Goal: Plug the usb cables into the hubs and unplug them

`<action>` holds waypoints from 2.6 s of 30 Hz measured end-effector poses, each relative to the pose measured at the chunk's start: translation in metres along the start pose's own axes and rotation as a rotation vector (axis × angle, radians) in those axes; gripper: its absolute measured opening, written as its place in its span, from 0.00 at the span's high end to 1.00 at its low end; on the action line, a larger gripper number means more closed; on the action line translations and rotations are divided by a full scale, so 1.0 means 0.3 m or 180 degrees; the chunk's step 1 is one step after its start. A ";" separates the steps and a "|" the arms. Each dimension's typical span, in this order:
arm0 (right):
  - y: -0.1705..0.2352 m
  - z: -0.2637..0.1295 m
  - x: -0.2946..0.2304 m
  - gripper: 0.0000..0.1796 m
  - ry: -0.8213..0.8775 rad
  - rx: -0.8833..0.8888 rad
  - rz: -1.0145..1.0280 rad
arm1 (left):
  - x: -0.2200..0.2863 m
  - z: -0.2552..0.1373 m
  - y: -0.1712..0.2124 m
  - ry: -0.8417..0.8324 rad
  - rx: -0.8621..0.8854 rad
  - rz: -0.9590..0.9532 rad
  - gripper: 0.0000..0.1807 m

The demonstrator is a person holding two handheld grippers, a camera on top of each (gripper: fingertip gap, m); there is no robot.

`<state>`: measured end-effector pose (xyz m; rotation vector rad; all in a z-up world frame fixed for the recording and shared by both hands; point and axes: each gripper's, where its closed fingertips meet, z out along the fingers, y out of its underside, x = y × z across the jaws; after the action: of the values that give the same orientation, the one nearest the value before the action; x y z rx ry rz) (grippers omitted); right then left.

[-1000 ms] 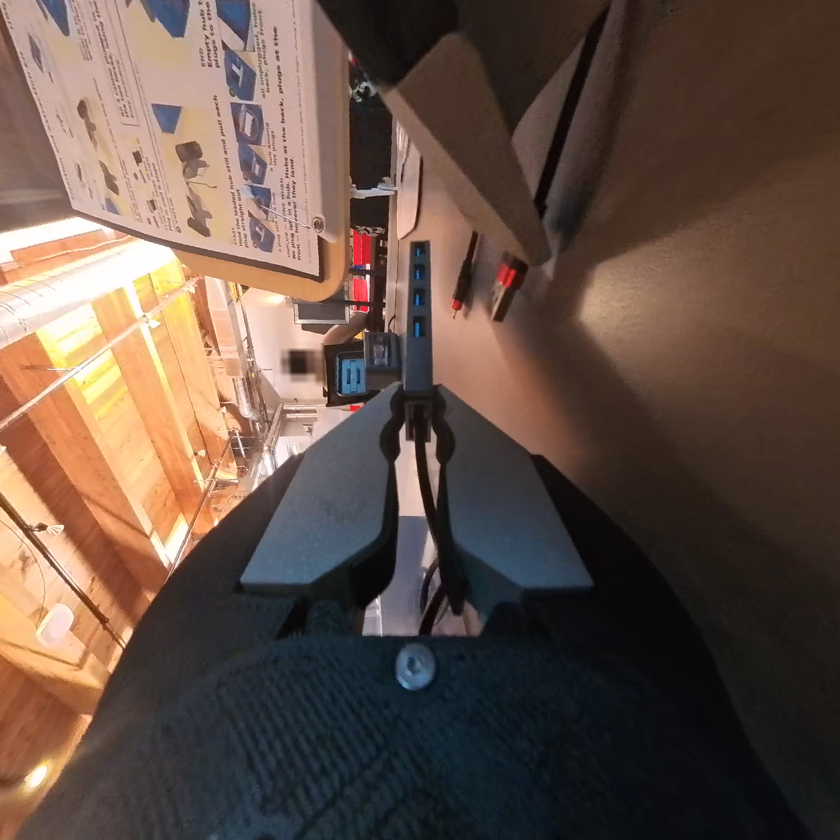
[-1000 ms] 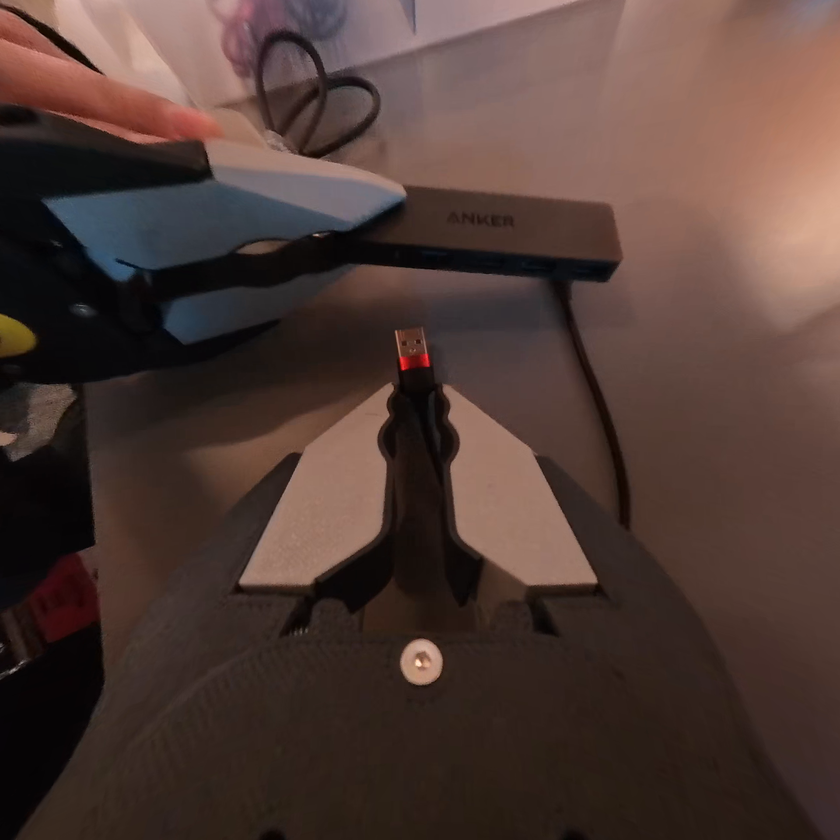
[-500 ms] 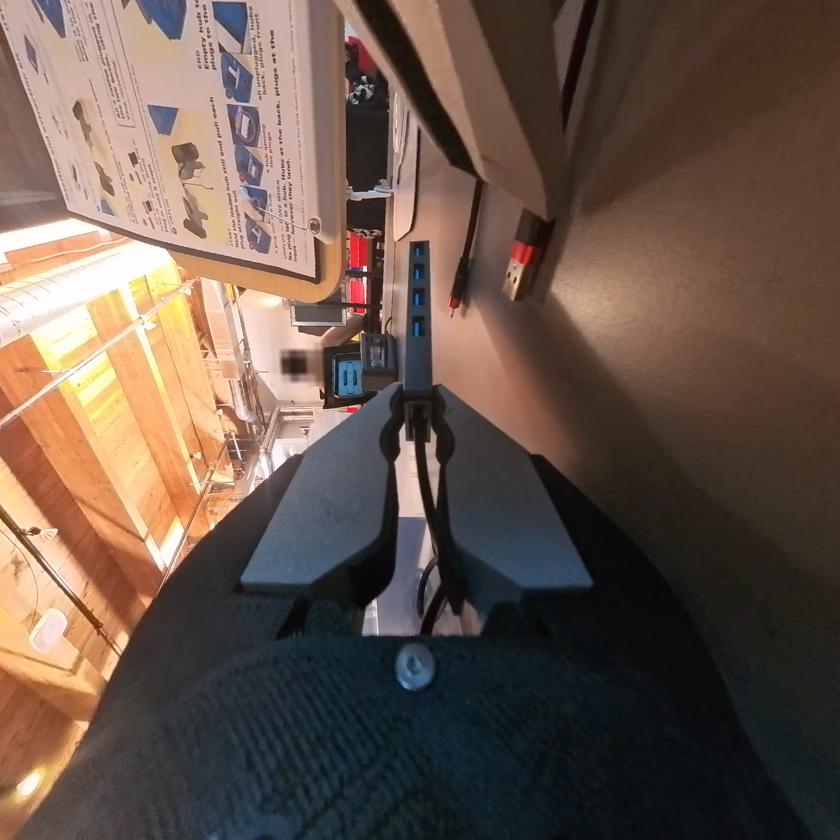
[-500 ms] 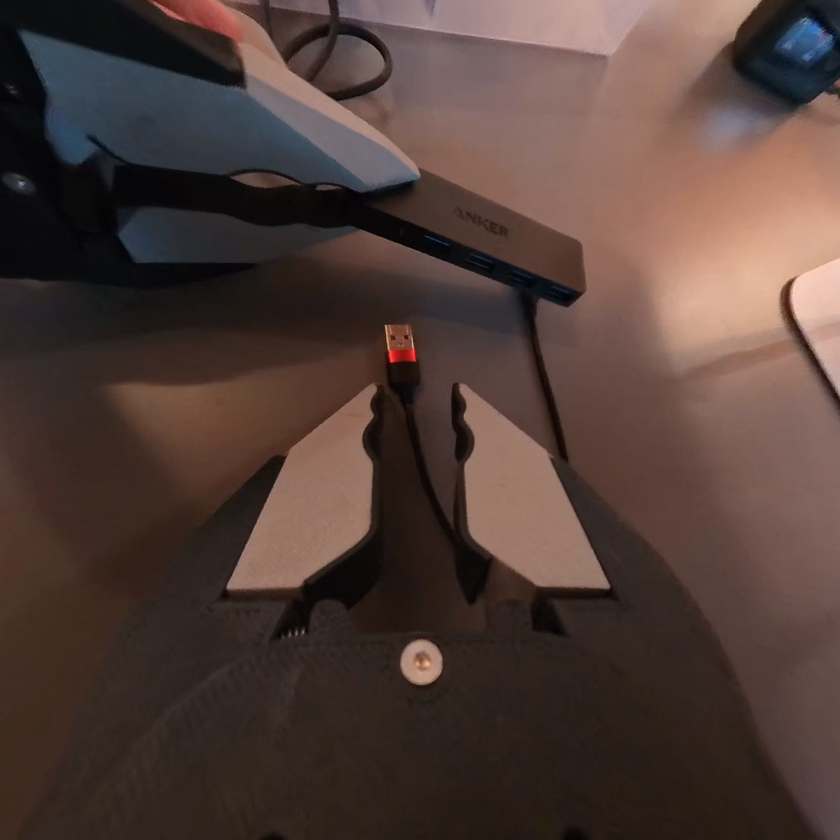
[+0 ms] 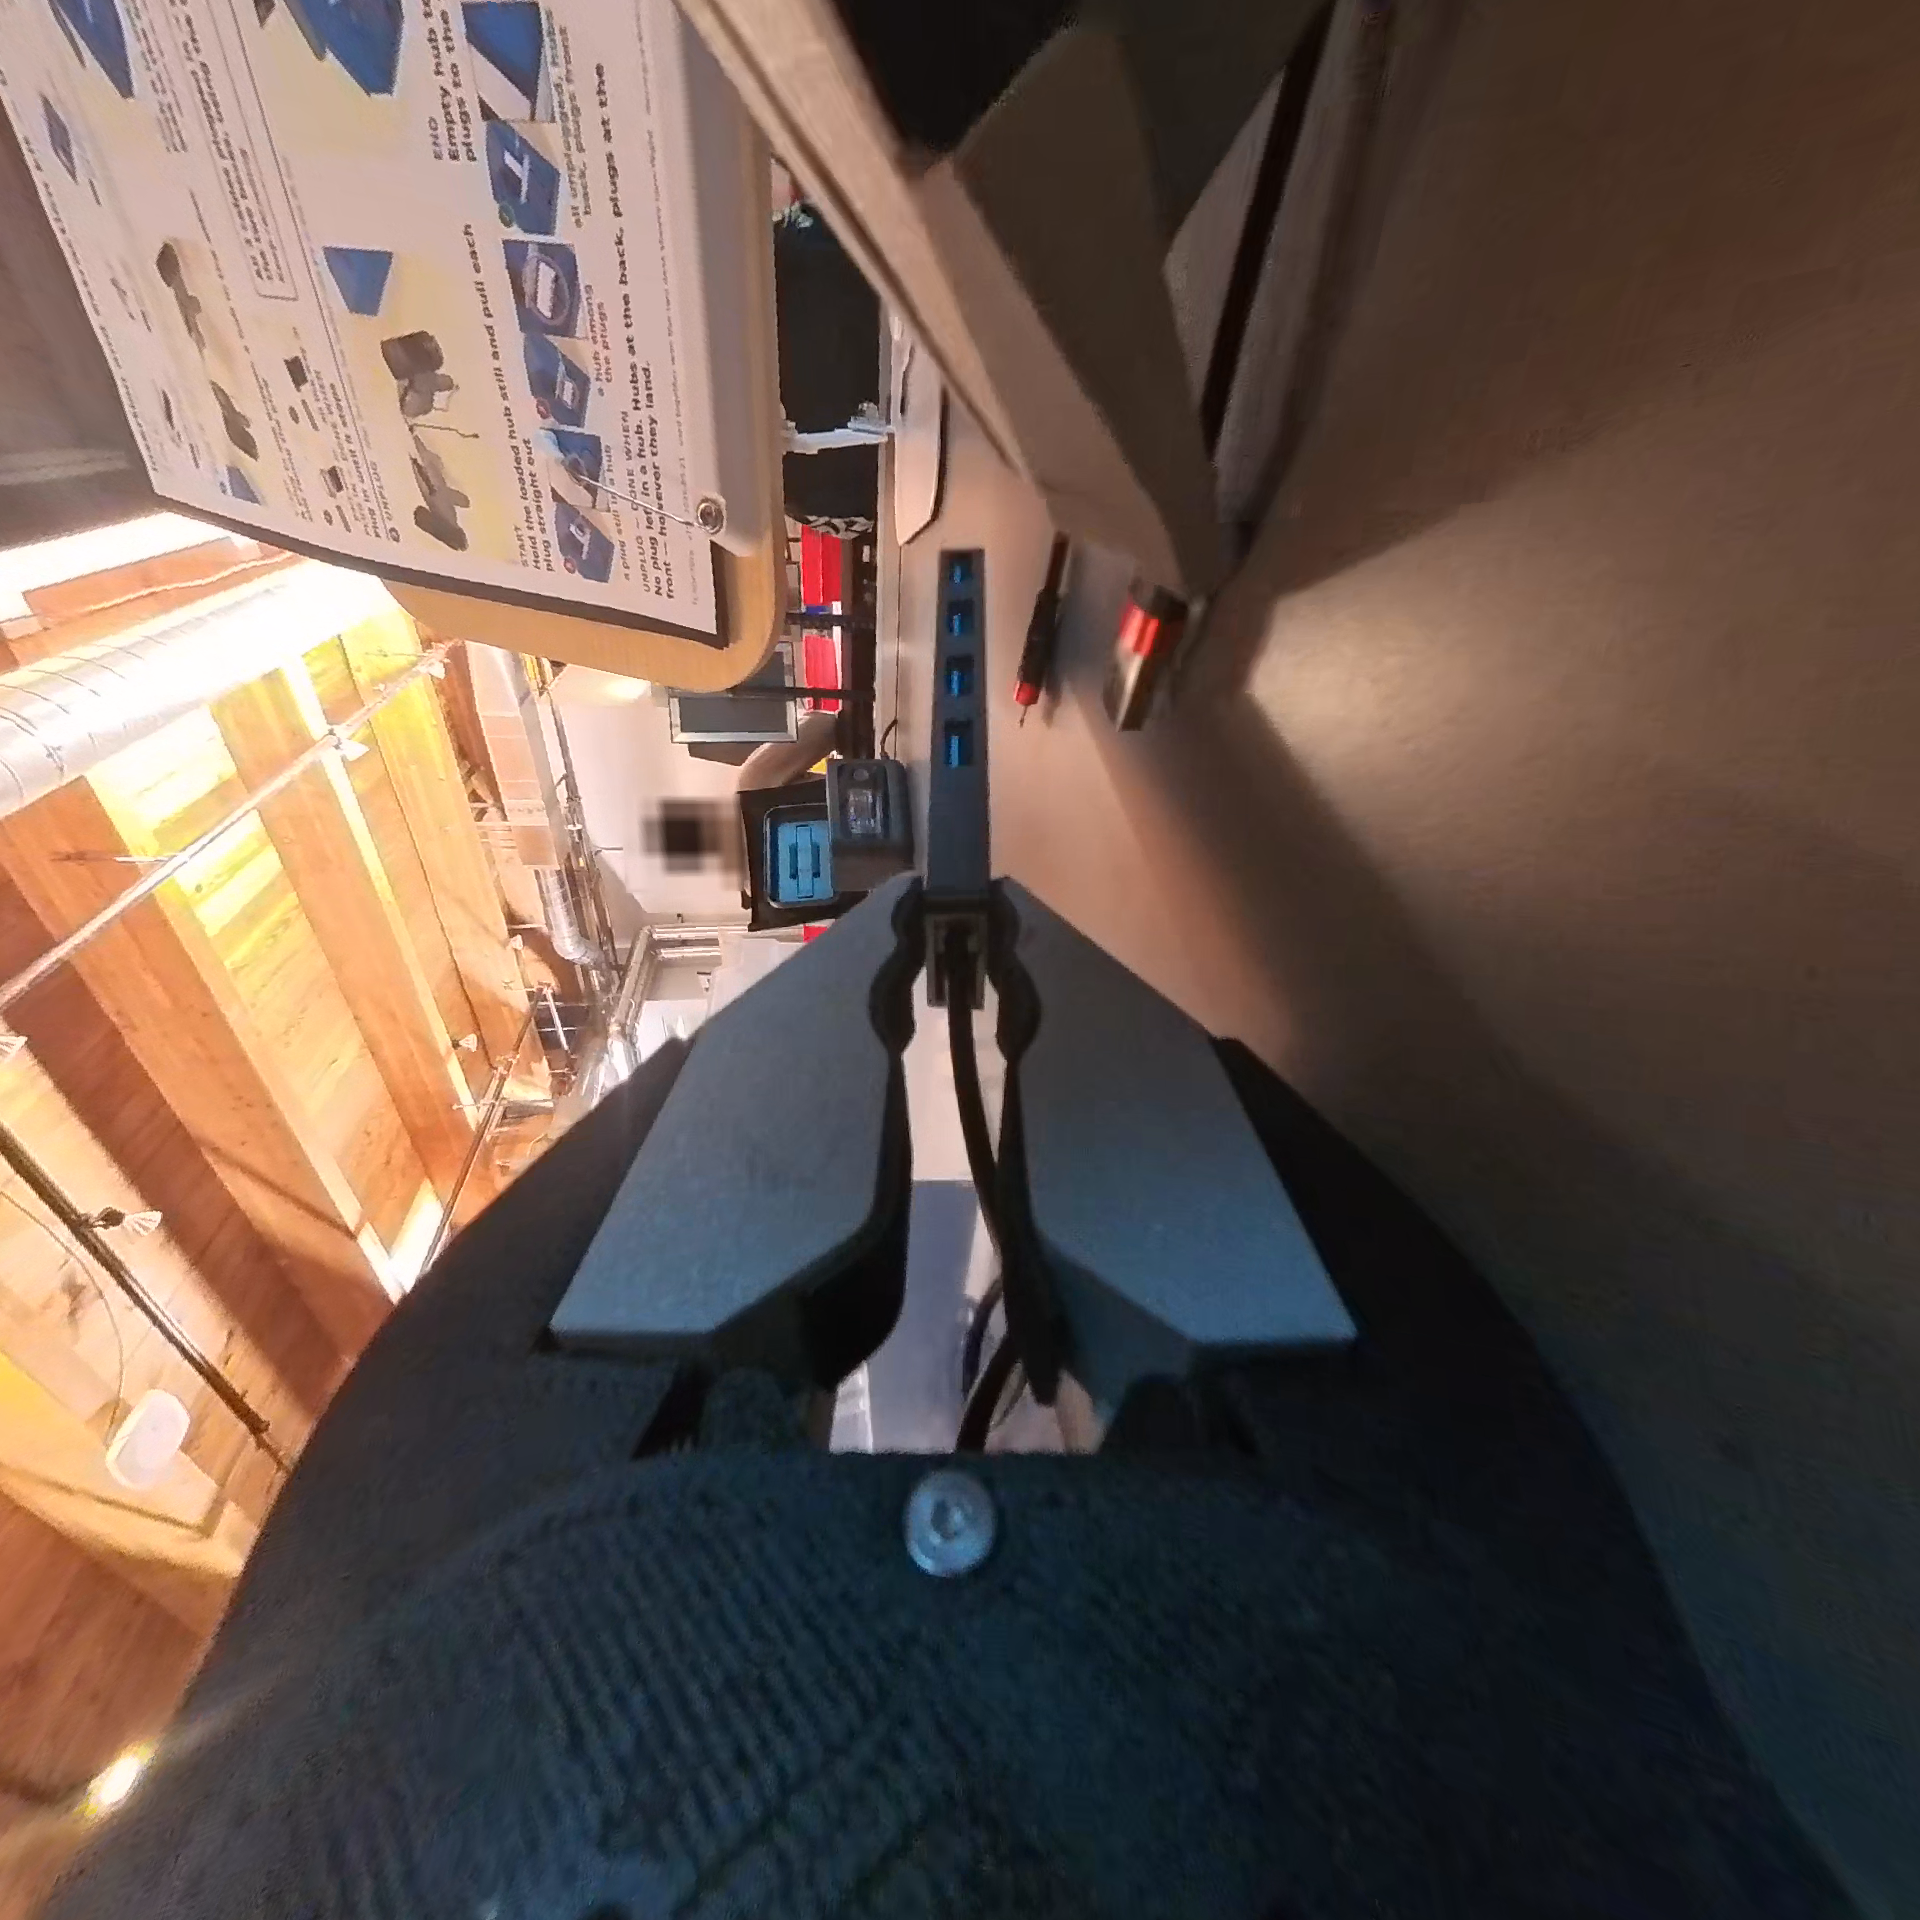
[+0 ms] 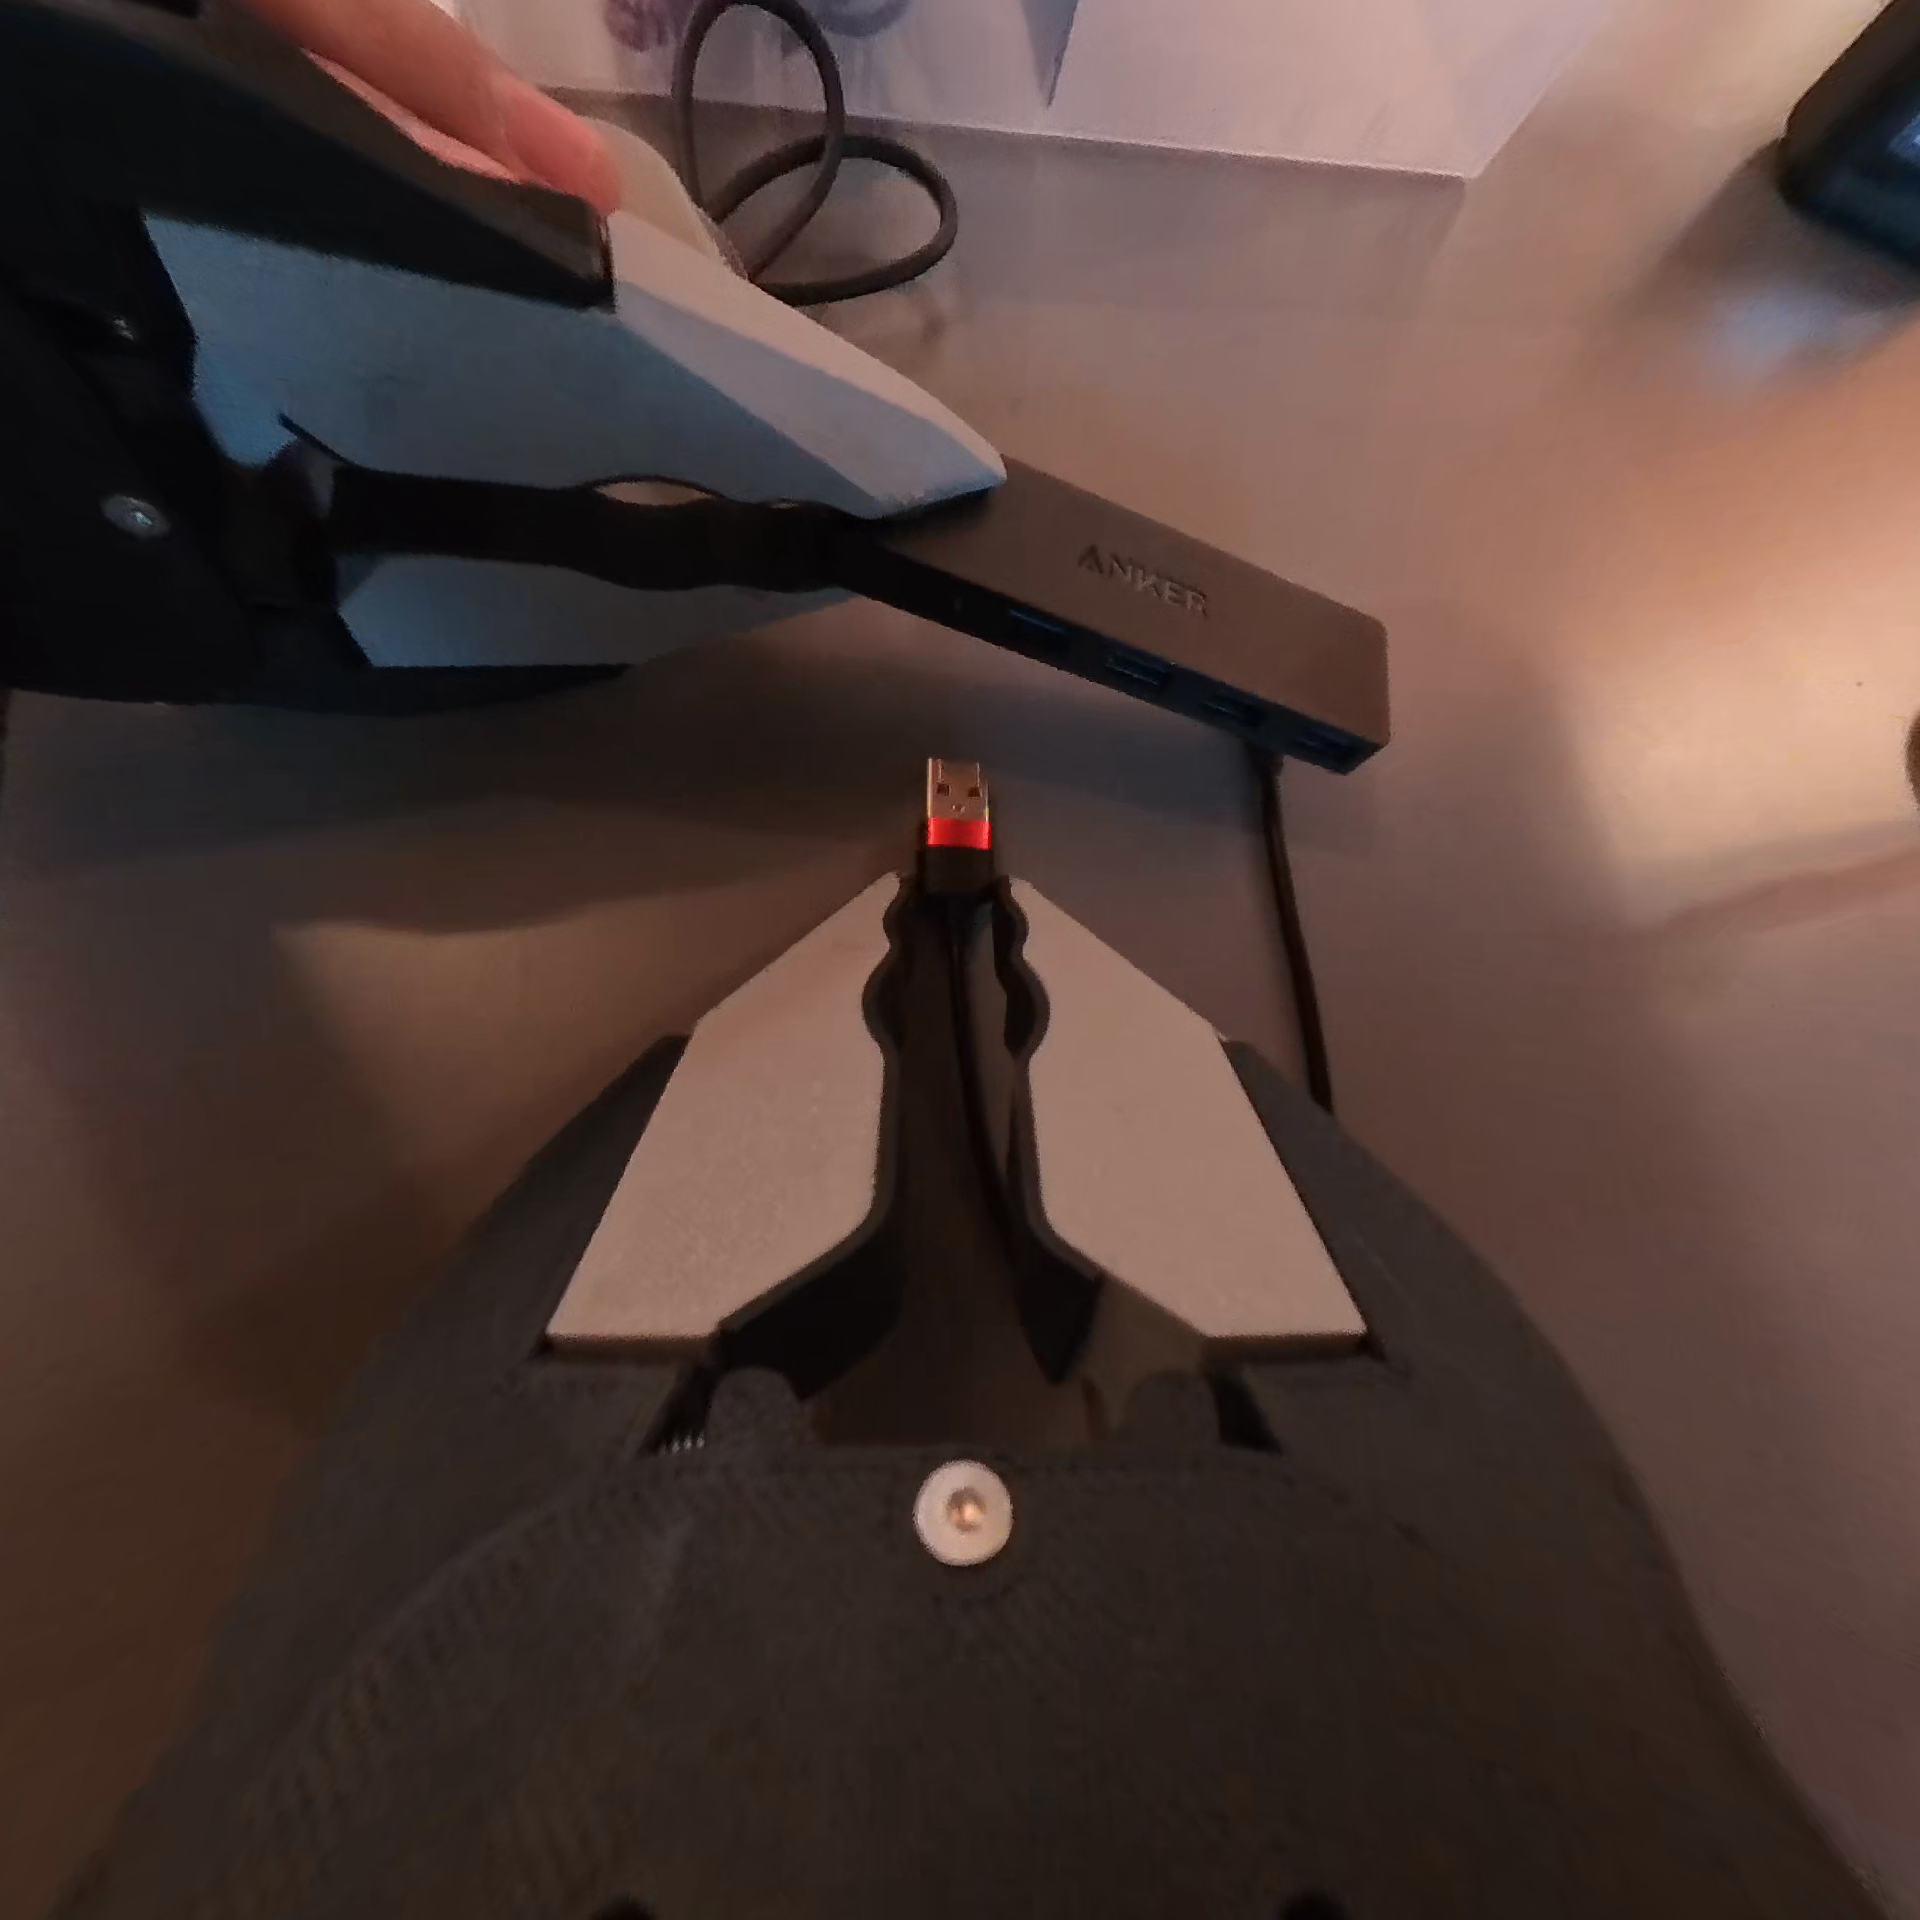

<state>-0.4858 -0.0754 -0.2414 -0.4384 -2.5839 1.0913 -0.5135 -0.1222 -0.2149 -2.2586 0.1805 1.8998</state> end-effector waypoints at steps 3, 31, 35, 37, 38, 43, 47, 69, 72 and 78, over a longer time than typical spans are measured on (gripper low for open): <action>-0.032 -0.016 0.004 0.93 0.0017 0.0131 0.0230 | -0.003 0.001 0.001 -0.0035 -0.0035 0.0053 0.96; -0.040 -0.037 0.010 0.94 0.0046 0.0017 0.0315 | 0.006 -0.026 -0.040 -0.0006 0.0152 0.0184 0.96; -0.043 -0.039 0.013 0.94 0.0047 0.0036 0.0362 | 0.000 -0.028 -0.042 -0.0095 0.0121 0.0290 0.96; -0.049 -0.045 0.016 0.94 0.0121 0.0048 0.0283 | 0.009 -0.028 -0.049 -0.0065 0.0146 0.0356 0.96; -0.053 -0.049 0.015 0.94 0.0135 0.0063 0.0254 | 0.014 -0.028 -0.050 -0.0025 0.0160 0.0328 0.96; -0.059 -0.061 0.011 0.94 0.0109 0.0103 0.0268 | 0.012 -0.037 -0.056 -0.0014 0.0215 0.0276 0.96; -0.060 -0.067 0.009 0.94 -0.0003 0.0177 0.0416 | 0.022 -0.053 -0.068 0.0116 0.0291 0.0156 0.96; -0.212 -0.434 -0.157 0.95 -0.1430 0.1898 -0.0362 | -0.059 -0.058 -0.045 0.0153 0.0517 -0.0827 0.96; -0.232 -0.533 -0.176 0.94 -0.1820 0.2282 -0.0332 | -0.069 -0.063 -0.043 0.0161 0.0562 -0.0932 0.96; -0.238 -0.561 -0.202 0.94 -0.1959 0.2383 -0.0410 | -0.069 -0.064 -0.046 0.0135 0.0580 -0.0891 0.96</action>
<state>-0.3769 -0.0391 -0.0866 0.2846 -2.3169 2.2622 -0.4957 -0.1133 -0.1903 -2.0812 0.0379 1.6254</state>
